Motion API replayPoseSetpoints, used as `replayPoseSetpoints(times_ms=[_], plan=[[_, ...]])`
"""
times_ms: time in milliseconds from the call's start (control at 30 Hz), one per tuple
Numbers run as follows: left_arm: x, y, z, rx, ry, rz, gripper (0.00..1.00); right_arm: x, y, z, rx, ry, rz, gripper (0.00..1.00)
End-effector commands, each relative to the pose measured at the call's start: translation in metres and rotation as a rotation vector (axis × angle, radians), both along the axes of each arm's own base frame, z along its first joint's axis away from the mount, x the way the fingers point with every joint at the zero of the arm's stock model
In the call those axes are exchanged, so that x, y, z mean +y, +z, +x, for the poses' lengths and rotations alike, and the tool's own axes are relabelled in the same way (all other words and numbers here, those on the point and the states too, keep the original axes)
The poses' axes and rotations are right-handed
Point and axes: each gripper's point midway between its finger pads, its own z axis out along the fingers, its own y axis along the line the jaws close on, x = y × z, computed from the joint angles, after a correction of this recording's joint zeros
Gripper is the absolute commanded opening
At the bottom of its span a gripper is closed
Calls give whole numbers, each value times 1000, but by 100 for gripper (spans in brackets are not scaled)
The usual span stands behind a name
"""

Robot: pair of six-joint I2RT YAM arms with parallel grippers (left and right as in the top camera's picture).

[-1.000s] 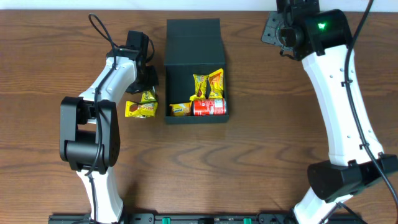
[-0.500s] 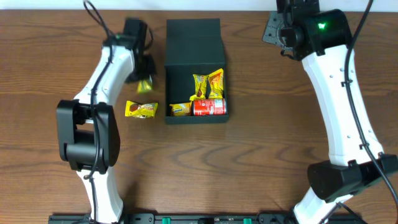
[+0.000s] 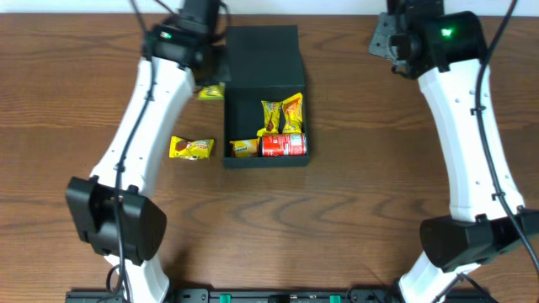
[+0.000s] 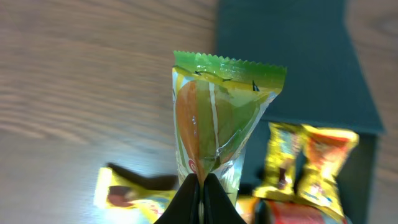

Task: Pack container
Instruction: 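Grasp the green-topped packet with the left gripper and lift, then lower the green-topped packet into the box and release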

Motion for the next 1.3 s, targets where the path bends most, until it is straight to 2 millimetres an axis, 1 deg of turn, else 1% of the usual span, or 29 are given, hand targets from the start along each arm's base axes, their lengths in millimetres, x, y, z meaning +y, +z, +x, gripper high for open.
replayPoseSetpoints(times_ms=[0, 67, 133, 200, 267, 333, 467, 500, 600, 700, 867, 1067, 1267], plan=[[-18, -17, -6, 21, -41, 23, 6, -19, -2, -1, 14, -33, -12, 51], [-23, -27, -7, 28, -50, 23, 6, -24, -5, -2, 28, -36, 14, 51], [-24, -39, -10, 48, -42, 17, 6, -30, -7, -3, 37, -44, 32, 51], [-32, -57, -15, 96, -60, -19, 6, -38, -7, -3, 40, -58, 44, 51], [-41, -69, -18, 117, -77, -39, 6, -43, -8, -3, 41, -65, 50, 52], [-53, -77, -17, 113, -99, -40, 6, -45, -8, -3, 41, -70, 49, 53], [-75, -85, -14, 95, -140, -48, 6, -45, -7, -2, 36, -67, 47, 55], [-79, -91, -15, 104, -133, -44, 6, -45, -7, -1, 35, -67, 48, 55], [-83, -108, -20, 147, -115, -38, 6, -45, -7, -1, 36, -63, 45, 56], [-80, -121, -23, 186, -55, -33, 6, -45, -7, -2, 39, -61, 43, 55], [-66, -124, -23, 182, 57, 7, 6, -45, -8, -2, 42, -61, 43, 55], [-67, -124, -24, 188, 57, 1, 6, -45, -7, -2, 41, -61, 43, 55], [-73, -127, -34, 222, 51, -4, 6, -45, -7, -2, 41, -61, 43, 55]])
